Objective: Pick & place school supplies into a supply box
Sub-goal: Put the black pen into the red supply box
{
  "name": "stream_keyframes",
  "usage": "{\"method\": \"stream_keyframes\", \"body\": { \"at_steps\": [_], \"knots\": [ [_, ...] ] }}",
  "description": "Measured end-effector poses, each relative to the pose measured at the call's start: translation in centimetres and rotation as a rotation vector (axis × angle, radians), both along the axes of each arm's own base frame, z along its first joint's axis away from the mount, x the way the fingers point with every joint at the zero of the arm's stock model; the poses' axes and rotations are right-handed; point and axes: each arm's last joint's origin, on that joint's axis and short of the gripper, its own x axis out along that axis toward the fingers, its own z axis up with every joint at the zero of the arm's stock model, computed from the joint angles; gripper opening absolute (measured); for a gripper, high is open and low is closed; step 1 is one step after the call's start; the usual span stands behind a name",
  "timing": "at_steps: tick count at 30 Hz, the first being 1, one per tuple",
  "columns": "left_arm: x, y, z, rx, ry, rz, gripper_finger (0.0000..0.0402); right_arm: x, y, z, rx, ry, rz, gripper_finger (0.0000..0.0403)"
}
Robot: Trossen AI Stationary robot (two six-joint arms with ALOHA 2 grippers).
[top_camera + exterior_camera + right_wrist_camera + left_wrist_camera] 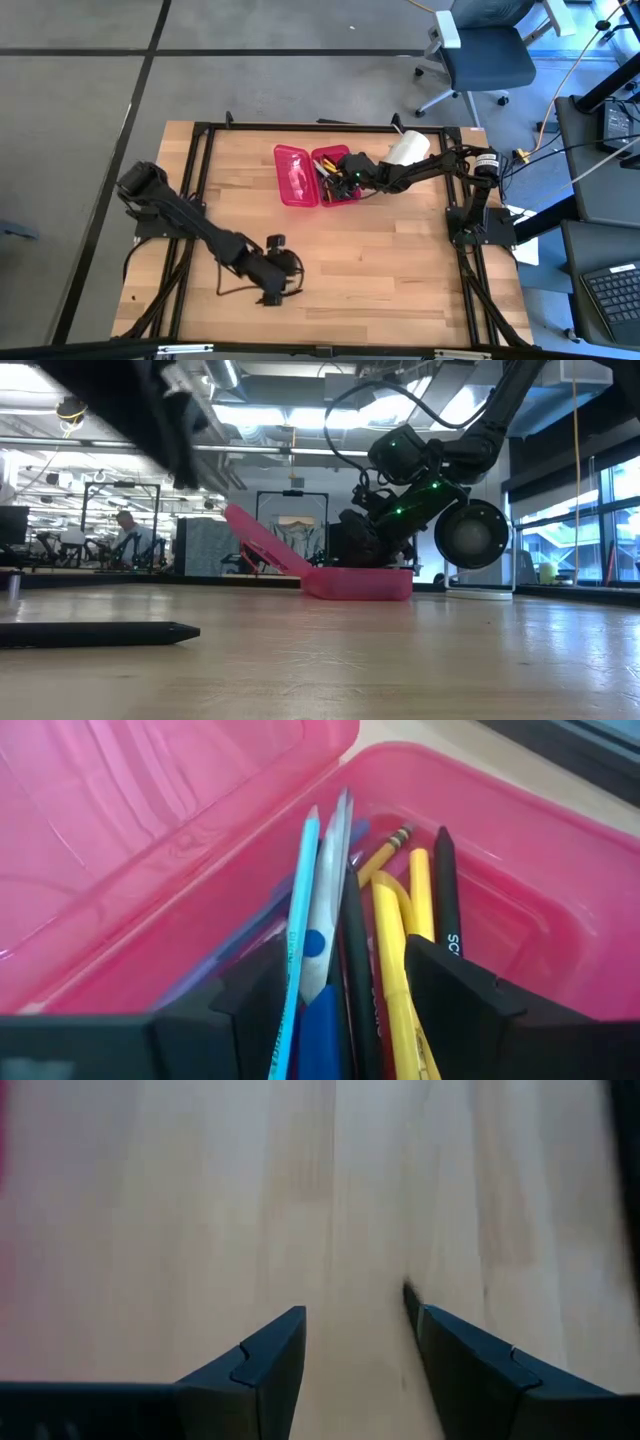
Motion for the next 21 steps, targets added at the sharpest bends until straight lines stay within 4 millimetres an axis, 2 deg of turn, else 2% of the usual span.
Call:
{"method": "stream_keyframes", "body": {
  "at_steps": [4, 10, 14, 21],
  "knots": [
    [0.7, -1.4, -1.8, -0.089, 0.15, 0.07, 0.0187, 0.0, 0.0, 0.0, 0.008, 0.003, 0.01, 0.0206],
    [1.3, -3.4, -3.7, -0.217, 0.247, 0.147, 0.0187, 0.0, 0.1, -0.1, 0.006, 0.009, 0.042, 0.0206],
    [1.0, -4.1, -4.8, -0.23, 0.283, 0.207, 0.0187, 0.0, 0.1, -0.1, 0.008, 0.016, 0.042, 0.0206],
    [1.1, -4.4, -6.6, -0.174, 0.331, 0.185, 0.0187, 0.0, 0.1, 0.0, -0.011, 0.019, 0.057, 0.0207]
  ]
}}
